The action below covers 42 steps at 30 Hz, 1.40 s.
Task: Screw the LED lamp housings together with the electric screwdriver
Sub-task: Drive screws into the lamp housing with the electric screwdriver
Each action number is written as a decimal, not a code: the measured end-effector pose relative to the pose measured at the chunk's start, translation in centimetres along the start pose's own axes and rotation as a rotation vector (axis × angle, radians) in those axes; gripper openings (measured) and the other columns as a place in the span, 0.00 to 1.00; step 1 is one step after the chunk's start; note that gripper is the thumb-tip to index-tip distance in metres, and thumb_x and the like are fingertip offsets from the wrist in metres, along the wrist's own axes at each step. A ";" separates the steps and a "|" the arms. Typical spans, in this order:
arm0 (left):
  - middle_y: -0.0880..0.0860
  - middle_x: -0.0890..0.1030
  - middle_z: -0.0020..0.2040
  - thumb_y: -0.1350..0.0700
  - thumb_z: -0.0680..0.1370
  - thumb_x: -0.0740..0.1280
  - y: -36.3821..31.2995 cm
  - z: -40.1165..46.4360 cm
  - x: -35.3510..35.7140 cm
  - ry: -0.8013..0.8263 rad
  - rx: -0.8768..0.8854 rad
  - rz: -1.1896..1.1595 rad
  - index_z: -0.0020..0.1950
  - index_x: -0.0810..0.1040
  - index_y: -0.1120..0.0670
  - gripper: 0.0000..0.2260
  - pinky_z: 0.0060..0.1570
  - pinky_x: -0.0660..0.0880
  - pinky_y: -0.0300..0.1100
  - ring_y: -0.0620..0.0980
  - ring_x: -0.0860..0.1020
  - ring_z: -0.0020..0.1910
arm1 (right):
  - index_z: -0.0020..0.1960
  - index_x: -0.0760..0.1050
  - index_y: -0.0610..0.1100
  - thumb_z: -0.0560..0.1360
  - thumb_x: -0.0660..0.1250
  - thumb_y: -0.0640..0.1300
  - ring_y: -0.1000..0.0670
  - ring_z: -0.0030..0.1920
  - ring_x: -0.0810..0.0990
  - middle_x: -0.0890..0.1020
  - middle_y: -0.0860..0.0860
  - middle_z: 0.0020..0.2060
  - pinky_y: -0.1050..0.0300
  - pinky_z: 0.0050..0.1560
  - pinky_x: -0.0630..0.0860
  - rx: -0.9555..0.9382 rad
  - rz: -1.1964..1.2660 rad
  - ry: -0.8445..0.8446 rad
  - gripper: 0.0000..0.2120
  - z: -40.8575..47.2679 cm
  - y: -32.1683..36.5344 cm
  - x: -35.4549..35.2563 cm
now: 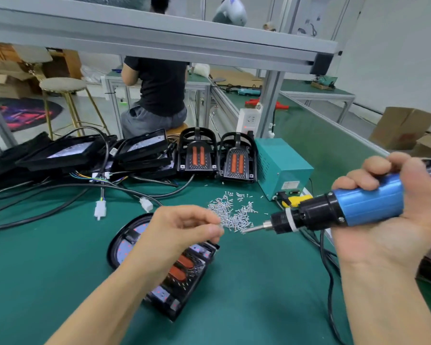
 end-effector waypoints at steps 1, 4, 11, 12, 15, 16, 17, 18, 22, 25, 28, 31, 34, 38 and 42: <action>0.58 0.83 0.35 0.58 0.60 0.76 0.0 -0.9 -0.6 -0.045 -0.018 -0.070 0.38 0.85 0.57 0.08 0.38 0.77 0.35 0.49 0.81 0.33 | 0.38 0.74 0.48 0.73 0.60 0.46 0.58 0.28 0.72 0.76 0.55 0.32 0.65 0.35 0.71 0.022 0.030 0.017 0.07 -0.2 -0.5 0.6; 0.60 0.84 0.36 0.61 0.57 0.78 0.2 -2.8 -1.8 -0.106 -0.043 -0.116 0.39 0.85 0.58 0.12 0.35 0.79 0.38 0.51 0.82 0.34 | 0.37 0.75 0.47 0.69 0.72 0.44 0.57 0.27 0.71 0.76 0.54 0.32 0.65 0.34 0.71 0.105 0.097 0.097 0.06 -0.9 -2.4 2.6; 0.61 0.84 0.37 0.62 0.64 0.75 0.0 -4.7 -3.7 -0.184 0.011 -0.146 0.41 0.85 0.57 0.07 0.38 0.78 0.37 0.52 0.83 0.36 | 0.37 0.76 0.47 0.68 0.71 0.41 0.57 0.27 0.72 0.77 0.53 0.33 0.64 0.32 0.73 0.191 0.105 0.204 0.05 -2.1 -5.1 5.6; 0.60 0.84 0.37 0.60 0.64 0.74 0.0 -4.8 -3.9 -0.193 0.014 -0.155 0.40 0.86 0.56 0.07 0.39 0.78 0.37 0.52 0.83 0.36 | 0.37 0.77 0.46 0.64 0.76 0.41 0.57 0.27 0.73 0.77 0.53 0.33 0.63 0.33 0.73 0.200 0.110 0.228 0.08 -2.2 -5.4 5.8; 0.58 0.84 0.36 0.58 0.61 0.77 -0.1 -5.1 -4.2 -0.188 0.023 -0.194 0.40 0.86 0.56 0.09 0.40 0.78 0.37 0.51 0.83 0.37 | 0.39 0.76 0.46 0.64 0.77 0.42 0.56 0.27 0.73 0.77 0.53 0.33 0.63 0.33 0.73 0.193 0.088 0.224 0.10 -2.4 -5.8 6.1; 0.58 0.84 0.36 0.58 0.61 0.78 0.0 -5.2 -4.3 -0.190 0.024 -0.203 0.40 0.86 0.56 0.09 0.40 0.78 0.37 0.51 0.83 0.37 | 0.39 0.75 0.46 0.69 0.70 0.41 0.57 0.27 0.73 0.77 0.53 0.33 0.63 0.33 0.73 0.179 0.072 0.211 0.05 -2.4 -5.8 6.1; 0.57 0.84 0.36 0.59 0.61 0.77 0.0 -5.3 -4.4 -0.198 0.022 -0.212 0.40 0.86 0.56 0.09 0.41 0.78 0.36 0.51 0.83 0.38 | 0.39 0.74 0.46 0.71 0.64 0.42 0.57 0.27 0.72 0.76 0.53 0.32 0.63 0.32 0.72 0.163 0.063 0.200 0.03 -2.4 -5.9 6.1; 0.57 0.84 0.36 0.60 0.62 0.76 0.1 -5.3 -4.4 -0.205 0.018 -0.224 0.40 0.86 0.56 0.08 0.41 0.78 0.36 0.51 0.83 0.38 | 0.39 0.74 0.46 0.71 0.63 0.43 0.57 0.27 0.72 0.76 0.53 0.32 0.64 0.32 0.72 0.163 0.053 0.201 0.03 -2.4 -5.9 6.2; 0.59 0.84 0.36 0.63 0.63 0.75 0.3 -5.4 -4.5 -0.216 0.009 -0.205 0.39 0.86 0.57 0.06 0.40 0.78 0.35 0.50 0.83 0.37 | 0.39 0.74 0.46 0.63 0.71 0.41 0.56 0.27 0.72 0.77 0.53 0.32 0.63 0.33 0.72 0.180 0.031 0.256 0.07 -2.6 -6.6 6.4; 0.60 0.84 0.36 0.64 0.59 0.78 0.6 -5.7 -5.0 -0.254 -0.006 -0.198 0.39 0.86 0.57 0.10 0.38 0.77 0.34 0.50 0.82 0.35 | 0.41 0.72 0.46 0.62 0.73 0.40 0.56 0.27 0.73 0.77 0.53 0.32 0.64 0.33 0.72 0.199 0.011 0.307 0.12 -2.8 -7.6 6.4; 0.59 0.84 0.36 0.61 0.62 0.76 1.0 -5.9 -5.5 -0.286 -0.004 -0.180 0.39 0.86 0.56 0.08 0.38 0.77 0.33 0.49 0.81 0.34 | 0.42 0.73 0.47 0.58 0.77 0.42 0.56 0.28 0.73 0.76 0.53 0.31 0.64 0.34 0.72 0.226 0.003 0.353 0.17 -2.9 -8.7 6.6; 0.59 0.84 0.36 0.63 0.66 0.72 1.4 -5.5 -6.2 -0.333 0.002 -0.090 0.40 0.85 0.55 0.06 0.39 0.76 0.32 0.47 0.81 0.34 | 0.42 0.70 0.47 0.63 0.71 0.40 0.56 0.27 0.72 0.75 0.54 0.30 0.64 0.34 0.72 0.240 -0.011 0.347 0.12 -3.0 -10.1 6.8; 0.59 0.83 0.35 0.69 0.71 0.70 1.7 -4.8 -7.2 -0.375 -0.016 -0.028 0.40 0.84 0.56 0.09 0.39 0.76 0.32 0.47 0.80 0.34 | 0.42 0.69 0.46 0.67 0.65 0.39 0.56 0.27 0.72 0.74 0.54 0.29 0.64 0.33 0.72 0.249 -0.017 0.305 0.06 -2.7 -11.6 7.0; 0.51 0.84 0.34 0.67 0.73 0.70 2.0 -3.8 -8.3 -0.426 -0.016 0.223 0.37 0.84 0.54 0.10 0.40 0.76 0.32 0.46 0.80 0.34 | 0.41 0.69 0.47 0.69 0.62 0.38 0.56 0.27 0.72 0.74 0.54 0.29 0.64 0.33 0.71 0.256 -0.037 0.251 0.05 -1.8 -13.2 6.8; 0.44 0.82 0.38 0.64 0.75 0.68 2.1 -3.1 -8.7 -0.590 0.093 0.675 0.47 0.84 0.52 0.08 0.42 0.71 0.29 0.41 0.78 0.39 | 0.40 0.71 0.47 0.63 0.70 0.37 0.54 0.28 0.72 0.72 0.50 0.33 0.62 0.33 0.71 0.238 -0.098 0.235 0.10 -1.0 -14.7 6.5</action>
Point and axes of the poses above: each hand's wrist, its own z-axis towards the middle knuckle, its own x-axis out of the palm, y = z × x, the point moved 1 cm from there along z, towards the middle knuckle
